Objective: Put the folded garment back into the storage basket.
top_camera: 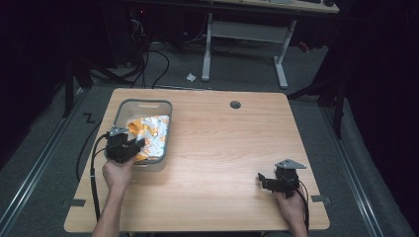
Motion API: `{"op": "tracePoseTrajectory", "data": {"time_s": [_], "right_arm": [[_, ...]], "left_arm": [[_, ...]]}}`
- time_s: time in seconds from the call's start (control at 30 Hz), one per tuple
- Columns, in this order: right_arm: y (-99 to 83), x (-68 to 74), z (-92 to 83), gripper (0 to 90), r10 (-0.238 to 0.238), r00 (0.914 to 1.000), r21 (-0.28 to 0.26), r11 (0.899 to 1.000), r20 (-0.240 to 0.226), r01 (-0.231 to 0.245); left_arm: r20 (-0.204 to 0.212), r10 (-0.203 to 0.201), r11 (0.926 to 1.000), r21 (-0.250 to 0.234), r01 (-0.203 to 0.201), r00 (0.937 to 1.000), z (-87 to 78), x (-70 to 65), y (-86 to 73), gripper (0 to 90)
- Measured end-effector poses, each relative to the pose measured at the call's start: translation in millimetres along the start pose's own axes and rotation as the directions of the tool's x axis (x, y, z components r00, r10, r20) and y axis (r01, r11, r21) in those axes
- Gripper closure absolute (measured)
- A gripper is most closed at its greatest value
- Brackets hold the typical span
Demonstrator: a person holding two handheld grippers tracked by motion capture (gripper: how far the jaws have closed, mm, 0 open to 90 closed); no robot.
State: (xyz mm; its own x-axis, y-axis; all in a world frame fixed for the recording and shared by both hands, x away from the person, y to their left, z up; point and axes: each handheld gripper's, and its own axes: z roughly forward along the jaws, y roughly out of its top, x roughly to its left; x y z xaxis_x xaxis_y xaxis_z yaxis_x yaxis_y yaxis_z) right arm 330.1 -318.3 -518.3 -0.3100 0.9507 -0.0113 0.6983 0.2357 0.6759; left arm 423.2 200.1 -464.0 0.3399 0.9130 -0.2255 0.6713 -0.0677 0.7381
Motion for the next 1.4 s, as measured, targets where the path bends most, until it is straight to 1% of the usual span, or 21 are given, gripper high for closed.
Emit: {"op": "tracePoseTrajectory", "data": {"time_s": [0.13, 0.27, 0.4, 0.53, 0.63, 0.7, 0.77, 0.83, 0.9, 0.97, 1.0, 1.1, 1.2, 1.23, 1.3, 1.37, 1.4], "right_arm": [[0.0, 0.0, 0.0, 16.5, 0.000, 1.0000, 0.000, 1.000, 0.000, 0.000], [0.0, 0.1, 0.0, 16.5, 0.001, 1.0000, 0.000, 1.000, 0.000, -0.001], [0.0, 0.2, -0.1, 16.5, 0.002, 1.0000, 0.001, 1.000, 0.000, -0.002], [0.0, 0.1, -0.1, 16.5, 0.002, 1.0000, 0.001, 1.000, -0.001, -0.002], [0.0, 0.2, -0.1, 16.5, 0.002, 1.0000, 0.001, 1.000, -0.001, -0.002], [0.0, 0.2, -0.1, 16.5, 0.002, 1.0000, 0.001, 1.000, -0.001, -0.002], [0.0, 0.2, -0.1, 16.5, 0.002, 1.0000, 0.001, 1.000, -0.001, -0.002], [0.0, 0.2, 0.0, 16.5, 0.002, 1.0000, 0.001, 1.000, -0.001, -0.002], [0.0, 0.1, 0.0, 16.5, 0.001, 1.0000, 0.000, 1.000, 0.000, -0.001], [0.0, 0.1, 0.0, 16.5, 0.001, 1.0000, 0.000, 1.000, 0.000, -0.001], [0.0, 0.0, 0.0, 16.5, 0.000, 1.0000, 0.000, 1.000, 0.000, 0.000], [0.0, 0.0, 0.0, 16.5, 0.000, 1.0000, 0.000, 1.000, 0.000, 0.000], [0.0, 0.1, 0.0, 16.5, 0.000, 1.0000, 0.000, 1.000, 0.000, 0.000], [0.0, 0.1, 0.0, 16.5, 0.000, 1.0000, 0.000, 1.000, 0.000, 0.000], [0.0, 0.2, -0.1, 16.5, 0.002, 1.0000, 0.001, 1.000, -0.001, -0.002], [0.0, 0.1, -0.1, 16.5, 0.001, 1.0000, 0.001, 1.000, -0.001, -0.001], [0.0, 0.2, -0.1, 16.5, 0.002, 1.0000, 0.001, 1.000, -0.001, -0.002]], "left_arm": [[-0.004, -0.004, 1.0000, -0.002, 0.004, 1.0000, 0.9, 1.2, 0.2, 72.0], [-0.004, -0.022, 0.9998, 0.004, 0.022, 0.9998, 1.9, 2.6, 0.6, 71.5], [-0.011, -0.020, 0.9998, 0.003, 0.020, 0.9997, 1.8, 2.9, 0.5, 69.1], [-0.027, -0.017, 0.9999, 0.000, 0.017, 0.9995, -0.1, 3.2, 0.4, 60.9], [-0.039, -0.020, 0.9996, -0.022, 0.019, 0.9990, -3.9, 1.7, 1.0, 52.2], [-0.036, -0.020, 0.9992, -0.035, 0.019, 0.9991, -6.7, 1.1, 1.4, 48.6], [-0.035, -0.015, 0.9991, -0.039, 0.014, 0.9993, -8.3, 0.0, 1.3, 48.4], [-0.022, -0.004, 0.9995, -0.031, 0.003, 0.9997, -8.5, -1.4, 0.8, 49.7], [0.002, 0.011, 0.9999, -0.010, -0.011, 0.9999, -7.4, -2.9, 0.4, 53.4], [0.012, 0.017, 0.9998, 0.010, -0.017, 0.9998, -4.8, -4.8, 0.0, 56.9], [0.006, 0.025, 0.9996, 0.012, -0.025, 0.9997, -4.0, -5.5, -0.2, 57.5], [0.010, 0.016, 0.9995, 0.027, -0.016, 0.9998, -2.4, -4.7, 1.0, 58.8], [-0.007, 0.018, 0.9986, 0.050, -0.018, 0.9998, 1.6, -4.0, 2.4, 57.7], [-0.011, 0.014, 0.9986, 0.052, -0.013, 0.9998, 2.9, -3.6, 2.6, 56.7], [-0.021, 0.004, 0.9989, 0.046, -0.003, 0.9998, 3.6, -2.4, 2.4, 55.3], [-0.027, -0.003, 0.9999, 0.014, 0.004, 0.9996, 0.8, -2.0, 1.3, 53.4], [-0.029, -0.006, 0.9999, -0.011, 0.006, 0.9996, -1.6, -1.8, 0.8, 52.3]]}}
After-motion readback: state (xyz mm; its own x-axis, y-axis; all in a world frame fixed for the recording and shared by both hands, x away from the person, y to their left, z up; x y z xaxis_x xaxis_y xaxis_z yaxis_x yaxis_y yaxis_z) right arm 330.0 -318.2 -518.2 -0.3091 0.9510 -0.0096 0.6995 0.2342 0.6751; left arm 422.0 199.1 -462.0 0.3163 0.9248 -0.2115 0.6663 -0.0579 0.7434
